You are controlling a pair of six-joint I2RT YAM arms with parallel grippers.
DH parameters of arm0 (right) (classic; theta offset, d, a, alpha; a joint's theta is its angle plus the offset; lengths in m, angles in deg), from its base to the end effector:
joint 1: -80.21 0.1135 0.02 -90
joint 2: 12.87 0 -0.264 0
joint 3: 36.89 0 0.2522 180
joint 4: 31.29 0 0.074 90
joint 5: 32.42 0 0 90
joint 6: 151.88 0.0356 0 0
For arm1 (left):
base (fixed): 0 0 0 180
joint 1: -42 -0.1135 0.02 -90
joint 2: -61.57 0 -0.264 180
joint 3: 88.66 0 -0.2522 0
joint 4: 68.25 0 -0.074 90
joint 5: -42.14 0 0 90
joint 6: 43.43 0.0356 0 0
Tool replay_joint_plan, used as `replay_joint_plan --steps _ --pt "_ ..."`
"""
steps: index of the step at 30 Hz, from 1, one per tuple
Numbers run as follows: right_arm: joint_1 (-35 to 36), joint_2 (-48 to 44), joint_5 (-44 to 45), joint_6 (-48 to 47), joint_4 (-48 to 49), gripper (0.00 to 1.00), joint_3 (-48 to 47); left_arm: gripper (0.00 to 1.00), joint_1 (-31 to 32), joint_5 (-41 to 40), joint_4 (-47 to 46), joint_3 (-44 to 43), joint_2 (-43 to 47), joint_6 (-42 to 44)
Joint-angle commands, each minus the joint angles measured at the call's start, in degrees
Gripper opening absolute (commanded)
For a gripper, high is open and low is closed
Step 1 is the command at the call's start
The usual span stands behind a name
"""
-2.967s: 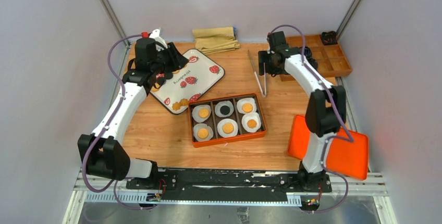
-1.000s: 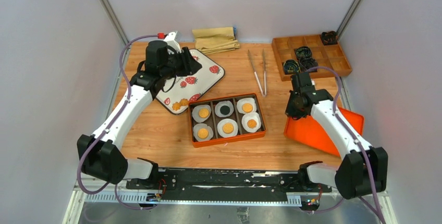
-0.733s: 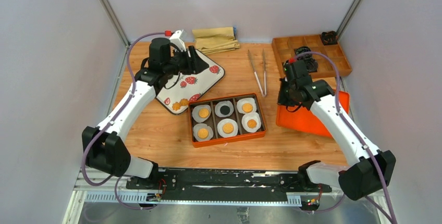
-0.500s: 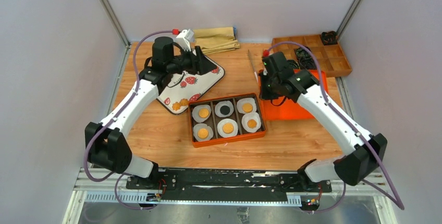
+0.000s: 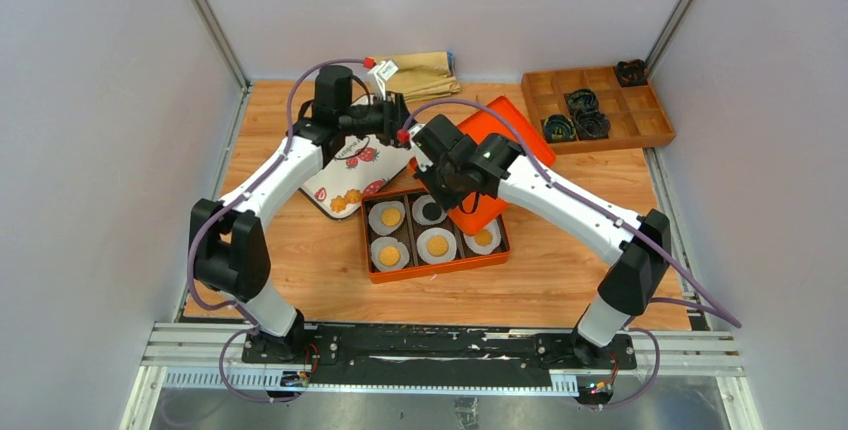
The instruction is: Pack the cookies
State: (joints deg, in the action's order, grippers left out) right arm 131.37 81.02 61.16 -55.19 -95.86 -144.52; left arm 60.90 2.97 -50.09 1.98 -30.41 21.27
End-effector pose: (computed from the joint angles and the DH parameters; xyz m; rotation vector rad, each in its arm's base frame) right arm 0.2225 0.2728 0.3519 -0.9168 2.3157 0.3604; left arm 0.3423 -0.1464 0.3316 0.5249 1.9650 -1.3526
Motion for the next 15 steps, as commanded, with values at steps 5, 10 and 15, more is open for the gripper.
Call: replay_joint_plan --steps 5,10,15 --pt "3.22 1.6 2.66 -9.02 -3.69 0.0 -4.56 0.6 0.35 4.61 2.39 -2.44 -5.79 2.4" --pt "3.42 0.26 5.05 -9.62 -4.74 0.0 -4.57 0.59 0.35 -9.16 16.87 -6.34 -6.41 12.17" --pt "3.42 -0.46 7.3 -11.07 -4.76 0.0 -3.02 0.59 0.35 -11.5 17.72 -6.71 -3.96 12.29"
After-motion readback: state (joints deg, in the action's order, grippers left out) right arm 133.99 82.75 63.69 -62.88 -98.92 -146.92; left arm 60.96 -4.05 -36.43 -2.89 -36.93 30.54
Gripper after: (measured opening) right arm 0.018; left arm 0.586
